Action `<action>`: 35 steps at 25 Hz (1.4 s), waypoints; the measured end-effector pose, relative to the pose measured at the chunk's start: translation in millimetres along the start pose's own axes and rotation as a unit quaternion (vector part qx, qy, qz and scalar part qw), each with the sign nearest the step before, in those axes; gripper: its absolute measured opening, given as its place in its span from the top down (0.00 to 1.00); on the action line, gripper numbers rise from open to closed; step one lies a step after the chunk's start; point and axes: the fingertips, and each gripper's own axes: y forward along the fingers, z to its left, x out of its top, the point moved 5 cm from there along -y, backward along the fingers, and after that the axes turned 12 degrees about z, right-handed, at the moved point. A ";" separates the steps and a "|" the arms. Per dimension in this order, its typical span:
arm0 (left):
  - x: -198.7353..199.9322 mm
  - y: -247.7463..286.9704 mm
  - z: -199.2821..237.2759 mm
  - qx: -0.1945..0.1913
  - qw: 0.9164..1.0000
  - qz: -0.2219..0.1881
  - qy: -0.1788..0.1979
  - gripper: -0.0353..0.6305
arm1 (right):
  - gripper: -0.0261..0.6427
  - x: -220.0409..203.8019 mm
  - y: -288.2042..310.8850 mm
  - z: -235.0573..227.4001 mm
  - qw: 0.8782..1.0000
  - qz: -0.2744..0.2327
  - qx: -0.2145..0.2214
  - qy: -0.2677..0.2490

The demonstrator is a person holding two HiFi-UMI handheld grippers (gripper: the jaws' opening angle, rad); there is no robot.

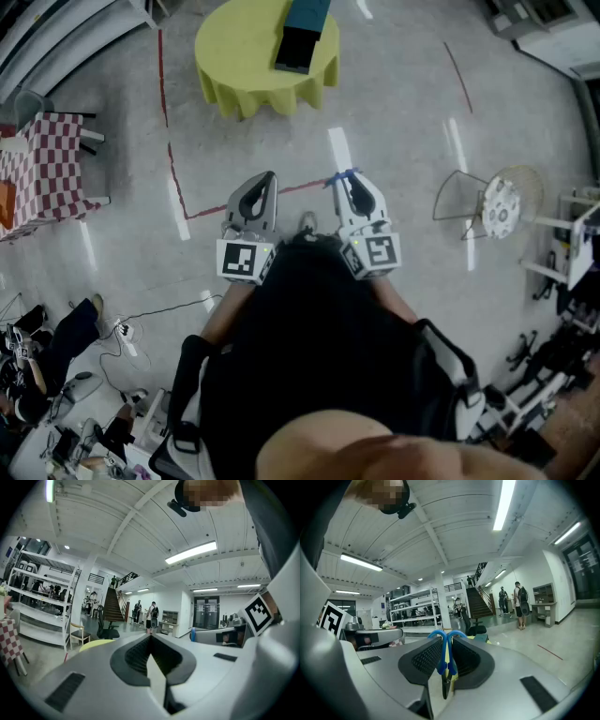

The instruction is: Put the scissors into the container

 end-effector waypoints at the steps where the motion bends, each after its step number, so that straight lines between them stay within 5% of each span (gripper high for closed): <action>1: -0.4 -0.4 -0.2 0.000 1.000 0.000 0.001 0.97 | 0.85 -0.5 -0.1 0.2 1.000 0.000 0.000 0.000; 35: -10.6 -29.2 47.4 -0.017 1.000 -0.006 -0.016 0.97 | 0.85 -2.1 15.0 52.4 1.000 -0.002 -0.014 0.012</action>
